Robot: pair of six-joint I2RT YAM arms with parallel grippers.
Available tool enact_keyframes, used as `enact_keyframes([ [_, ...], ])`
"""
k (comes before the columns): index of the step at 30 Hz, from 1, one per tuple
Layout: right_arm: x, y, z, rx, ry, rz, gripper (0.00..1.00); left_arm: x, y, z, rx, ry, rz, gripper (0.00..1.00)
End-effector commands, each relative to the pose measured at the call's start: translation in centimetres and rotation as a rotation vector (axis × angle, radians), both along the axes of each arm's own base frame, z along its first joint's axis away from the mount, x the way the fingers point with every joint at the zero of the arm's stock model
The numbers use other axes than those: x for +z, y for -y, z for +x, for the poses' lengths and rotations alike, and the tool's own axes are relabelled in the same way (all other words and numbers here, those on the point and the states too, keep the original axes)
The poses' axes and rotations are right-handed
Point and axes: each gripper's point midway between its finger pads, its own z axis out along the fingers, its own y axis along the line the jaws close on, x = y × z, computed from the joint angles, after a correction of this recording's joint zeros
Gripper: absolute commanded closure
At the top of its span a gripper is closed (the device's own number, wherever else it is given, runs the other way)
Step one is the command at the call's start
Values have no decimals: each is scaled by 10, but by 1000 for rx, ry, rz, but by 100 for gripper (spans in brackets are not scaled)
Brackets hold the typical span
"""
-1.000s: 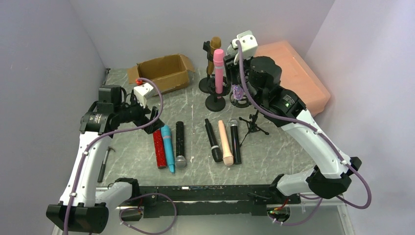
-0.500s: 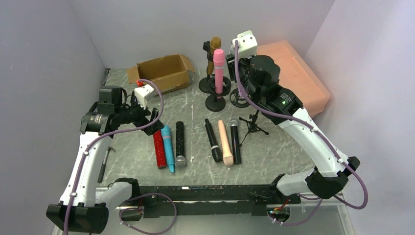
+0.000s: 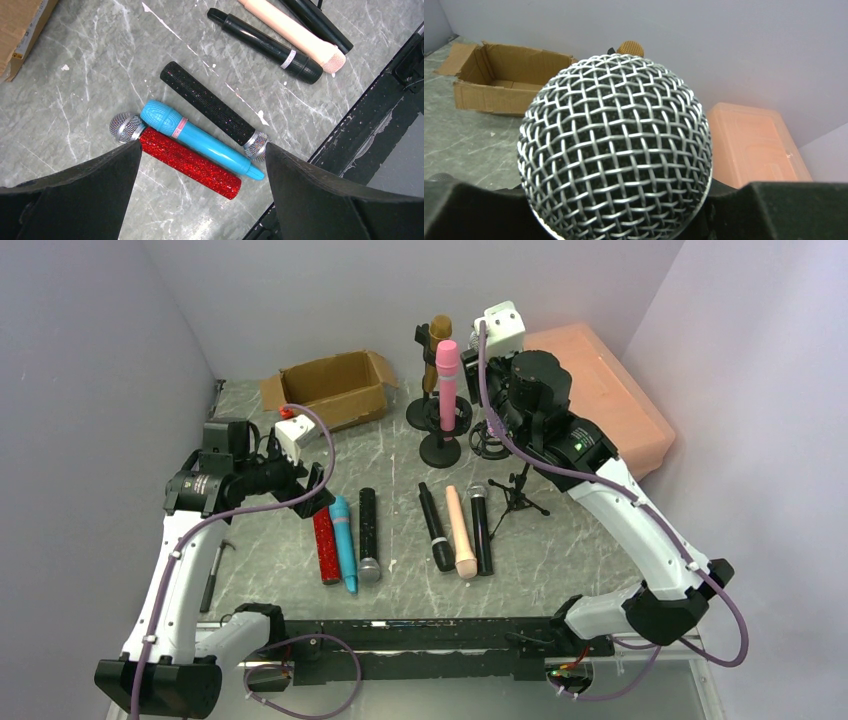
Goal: Attach the microphones to the stand
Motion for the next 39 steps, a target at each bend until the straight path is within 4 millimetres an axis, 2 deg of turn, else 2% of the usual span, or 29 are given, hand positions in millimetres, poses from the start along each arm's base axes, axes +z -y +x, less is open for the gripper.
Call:
enact_keyframes([
  [1, 15, -5, 5, 16, 54, 51, 97, 3, 1, -3, -16, 22, 0, 1],
  [9, 10, -16, 13, 43, 38, 31, 98, 0, 0, -4, -15, 23, 7, 1],
  [15, 5, -17, 13, 53, 26, 6, 99, -1, 0, -4, -16, 23, 10, 1],
  [30, 43, -10, 2, 67, 110, 50, 100, -5, 0, -3, -16, 13, 7, 1],
  [39, 39, -11, 4, 62, 99, 45, 100, -5, 0, -4, -16, 12, 8, 1],
])
